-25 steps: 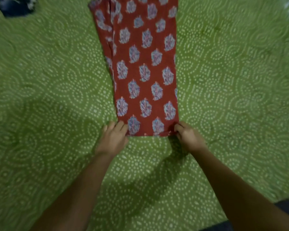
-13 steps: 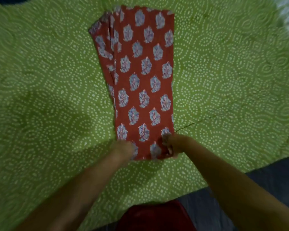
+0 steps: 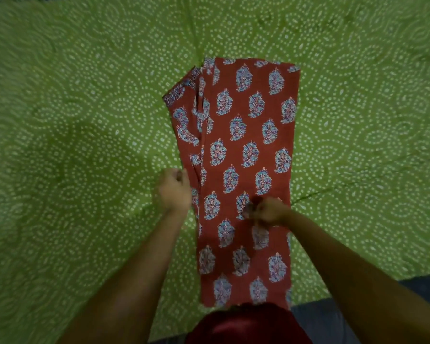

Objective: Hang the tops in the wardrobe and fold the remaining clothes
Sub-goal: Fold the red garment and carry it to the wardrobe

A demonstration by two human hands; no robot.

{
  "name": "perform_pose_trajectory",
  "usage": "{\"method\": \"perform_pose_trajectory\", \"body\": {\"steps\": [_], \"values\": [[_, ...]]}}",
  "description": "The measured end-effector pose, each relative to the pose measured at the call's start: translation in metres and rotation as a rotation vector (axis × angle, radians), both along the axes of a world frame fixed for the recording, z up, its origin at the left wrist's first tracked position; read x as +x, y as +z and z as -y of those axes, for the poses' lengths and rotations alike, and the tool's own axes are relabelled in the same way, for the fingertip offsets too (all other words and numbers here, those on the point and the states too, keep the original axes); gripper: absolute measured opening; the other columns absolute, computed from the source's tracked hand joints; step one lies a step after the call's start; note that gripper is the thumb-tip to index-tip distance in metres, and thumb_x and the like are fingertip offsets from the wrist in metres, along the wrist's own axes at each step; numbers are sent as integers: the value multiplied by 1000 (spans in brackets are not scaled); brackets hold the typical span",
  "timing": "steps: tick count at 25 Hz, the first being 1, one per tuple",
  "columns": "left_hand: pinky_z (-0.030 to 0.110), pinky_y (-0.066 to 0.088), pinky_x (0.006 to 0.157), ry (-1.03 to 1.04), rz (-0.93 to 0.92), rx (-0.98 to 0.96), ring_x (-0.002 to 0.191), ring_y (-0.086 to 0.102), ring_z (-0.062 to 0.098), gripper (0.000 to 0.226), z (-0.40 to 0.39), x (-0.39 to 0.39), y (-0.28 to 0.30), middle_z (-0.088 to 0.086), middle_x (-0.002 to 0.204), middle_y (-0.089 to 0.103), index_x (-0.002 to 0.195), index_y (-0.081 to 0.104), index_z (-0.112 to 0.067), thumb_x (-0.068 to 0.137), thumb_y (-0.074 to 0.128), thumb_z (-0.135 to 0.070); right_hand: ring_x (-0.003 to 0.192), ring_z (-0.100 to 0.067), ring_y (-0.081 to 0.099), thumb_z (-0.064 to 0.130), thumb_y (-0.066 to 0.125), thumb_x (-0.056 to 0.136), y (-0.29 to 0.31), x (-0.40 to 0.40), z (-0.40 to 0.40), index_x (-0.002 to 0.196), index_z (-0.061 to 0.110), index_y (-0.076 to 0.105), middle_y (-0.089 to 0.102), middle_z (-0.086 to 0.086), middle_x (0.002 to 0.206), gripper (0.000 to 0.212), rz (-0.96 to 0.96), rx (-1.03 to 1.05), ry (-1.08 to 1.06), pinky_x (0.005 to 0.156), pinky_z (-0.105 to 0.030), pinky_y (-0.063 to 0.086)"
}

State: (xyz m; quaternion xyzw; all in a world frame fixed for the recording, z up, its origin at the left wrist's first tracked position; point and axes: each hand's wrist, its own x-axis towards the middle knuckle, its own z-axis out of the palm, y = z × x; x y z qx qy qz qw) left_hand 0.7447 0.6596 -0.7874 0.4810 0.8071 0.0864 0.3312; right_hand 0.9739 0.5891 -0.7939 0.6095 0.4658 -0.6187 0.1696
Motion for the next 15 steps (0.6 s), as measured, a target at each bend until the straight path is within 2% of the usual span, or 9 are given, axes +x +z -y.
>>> {"method": "perform_pose_trajectory", "body": {"steps": [2, 3, 5, 6, 8, 9, 11, 12, 15], "values": [[37, 51, 86, 368, 254, -218, 95, 64, 31, 65, -71, -13, -18, 13, 107, 67, 110, 64, 0, 81, 61, -58, 42, -3, 56, 37, 57, 94, -3, 6, -56, 70, 11, 65, 64, 2, 56, 37, 97, 202, -249, 53, -17, 47], [38, 51, 92, 462, 436, -298, 99, 65, 29, 79, -93, -17, -28, 12, 113, 67, 115, 62, -1, 68, 69, -63, 42, -5, 57, 35, 56, 95, -5, 6, -78, 69, 13, 64, 65, 0, 59, 36, 125, 247, -339, 55, -22, 51], [40, 49, 96, 473, 606, -401, 107, 63, 27, 93, -131, -12, -31, 12, 123, 63, 126, 57, -4, 54, 81, -59, 50, -13, 60, 34, 55, 96, -14, -2, -98, 74, 12, 66, 69, -4, 69, 33, 157, 269, -420, 58, -28, 55], [39, 50, 96, 455, 659, -401, 109, 62, 26, 91, -145, -5, -30, 11, 126, 62, 128, 55, -4, 57, 83, -54, 57, -17, 63, 34, 54, 95, -21, -8, -99, 77, 11, 67, 69, -6, 73, 32, 193, 287, -405, 62, -32, 57], [38, 52, 91, 454, 720, -358, 107, 62, 24, 68, -169, 6, -29, 8, 120, 63, 122, 58, -3, 69, 82, -38, 66, -24, 65, 36, 54, 92, -26, -16, -103, 78, 11, 66, 68, -7, 73, 32, 272, 347, -428, 64, -34, 55], [41, 53, 90, 484, 723, -326, 104, 64, 26, 71, -177, 7, -34, 10, 120, 64, 120, 59, -2, 64, 86, -36, 64, -24, 63, 37, 53, 91, -27, -18, -101, 74, 13, 64, 65, -5, 69, 32, 301, 371, -437, 60, -31, 50], [49, 54, 87, 523, 679, -246, 98, 66, 31, 98, -188, 9, -45, 12, 115, 67, 116, 62, -4, 33, 96, -44, 59, -22, 58, 41, 52, 88, -29, -22, -97, 70, 15, 60, 58, -1, 61, 33, 345, 406, -425, 57, -26, 41], [49, 55, 84, 546, 656, -147, 93, 68, 30, 96, -189, 10, -50, 11, 108, 69, 111, 63, -7, 29, 96, -43, 57, -22, 57, 42, 52, 87, -30, -23, -96, 69, 15, 59, 57, 0, 59, 34, 353, 413, -418, 55, -25, 40], [41, 58, 80, 489, 539, 42, 86, 69, 24, 65, -202, 12, -58, 6, 100, 69, 107, 58, -13, 53, 92, -29, 53, -21, 55, 42, 54, 86, -34, -21, -98, 62, 15, 55, 55, 0, 55, 36, 334, 409, -428, 50, -24, 36]]}}
